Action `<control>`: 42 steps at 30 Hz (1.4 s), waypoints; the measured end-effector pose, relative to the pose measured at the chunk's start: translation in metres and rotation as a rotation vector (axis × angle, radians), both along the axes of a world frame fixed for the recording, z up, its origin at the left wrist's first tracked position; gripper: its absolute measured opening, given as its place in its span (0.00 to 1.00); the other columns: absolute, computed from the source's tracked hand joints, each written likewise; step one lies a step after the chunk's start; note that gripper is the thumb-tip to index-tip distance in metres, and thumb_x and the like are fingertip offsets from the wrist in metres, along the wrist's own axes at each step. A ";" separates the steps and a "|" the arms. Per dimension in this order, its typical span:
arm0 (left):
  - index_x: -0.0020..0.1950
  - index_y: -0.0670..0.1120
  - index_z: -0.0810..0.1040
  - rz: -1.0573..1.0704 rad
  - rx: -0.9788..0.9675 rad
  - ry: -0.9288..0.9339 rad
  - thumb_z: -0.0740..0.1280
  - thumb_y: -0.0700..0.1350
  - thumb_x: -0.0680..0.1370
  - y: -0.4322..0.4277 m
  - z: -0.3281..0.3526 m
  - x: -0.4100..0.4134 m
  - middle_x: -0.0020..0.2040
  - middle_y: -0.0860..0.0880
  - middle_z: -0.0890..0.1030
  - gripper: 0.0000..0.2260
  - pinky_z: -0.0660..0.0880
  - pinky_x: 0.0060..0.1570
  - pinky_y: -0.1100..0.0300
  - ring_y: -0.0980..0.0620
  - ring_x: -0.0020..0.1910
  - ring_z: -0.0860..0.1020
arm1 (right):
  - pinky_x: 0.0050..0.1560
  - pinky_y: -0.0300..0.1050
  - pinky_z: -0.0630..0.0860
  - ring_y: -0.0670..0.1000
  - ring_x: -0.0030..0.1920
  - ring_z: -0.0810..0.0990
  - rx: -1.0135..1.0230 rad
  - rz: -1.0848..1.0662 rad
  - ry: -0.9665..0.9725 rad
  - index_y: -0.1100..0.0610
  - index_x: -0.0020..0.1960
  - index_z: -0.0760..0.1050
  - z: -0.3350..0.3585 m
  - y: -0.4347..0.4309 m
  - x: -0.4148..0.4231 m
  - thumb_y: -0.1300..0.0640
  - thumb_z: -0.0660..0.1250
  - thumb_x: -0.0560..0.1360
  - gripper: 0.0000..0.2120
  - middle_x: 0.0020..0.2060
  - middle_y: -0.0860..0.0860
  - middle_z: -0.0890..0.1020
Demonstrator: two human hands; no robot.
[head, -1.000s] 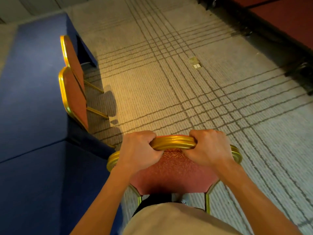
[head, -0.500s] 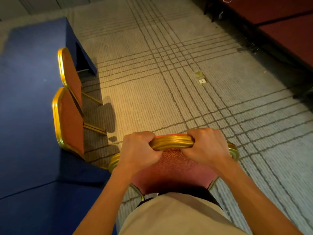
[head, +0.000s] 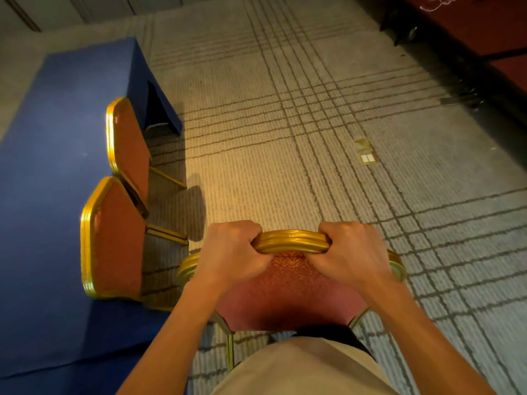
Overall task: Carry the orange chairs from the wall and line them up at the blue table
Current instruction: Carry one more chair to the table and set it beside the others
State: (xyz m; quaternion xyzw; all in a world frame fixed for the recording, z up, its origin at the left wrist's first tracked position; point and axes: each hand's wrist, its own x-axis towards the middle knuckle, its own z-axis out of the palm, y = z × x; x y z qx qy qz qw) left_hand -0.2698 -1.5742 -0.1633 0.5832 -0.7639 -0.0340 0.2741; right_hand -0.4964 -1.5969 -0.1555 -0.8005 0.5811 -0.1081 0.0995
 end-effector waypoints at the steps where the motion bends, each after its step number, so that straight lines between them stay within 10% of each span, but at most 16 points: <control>1: 0.28 0.51 0.64 0.011 0.011 0.001 0.67 0.54 0.67 -0.016 0.001 -0.001 0.25 0.50 0.72 0.15 0.64 0.26 0.59 0.49 0.24 0.72 | 0.35 0.44 0.63 0.55 0.34 0.81 0.009 0.012 -0.010 0.50 0.28 0.63 -0.001 -0.019 -0.002 0.35 0.64 0.69 0.23 0.30 0.48 0.81; 15: 0.28 0.49 0.65 0.260 0.080 -0.014 0.79 0.48 0.64 -0.182 0.008 0.004 0.25 0.51 0.69 0.21 0.62 0.26 0.59 0.49 0.24 0.70 | 0.33 0.45 0.65 0.56 0.35 0.82 -0.059 0.285 -0.084 0.46 0.31 0.64 0.001 -0.242 0.015 0.35 0.57 0.63 0.15 0.31 0.49 0.82; 42: 0.30 0.53 0.61 0.239 -0.019 0.020 0.70 0.52 0.64 -0.527 0.002 0.182 0.26 0.51 0.72 0.17 0.64 0.26 0.58 0.49 0.25 0.73 | 0.32 0.47 0.73 0.58 0.32 0.82 -0.179 0.245 -0.040 0.50 0.30 0.72 0.007 -0.577 0.196 0.38 0.62 0.63 0.16 0.28 0.51 0.81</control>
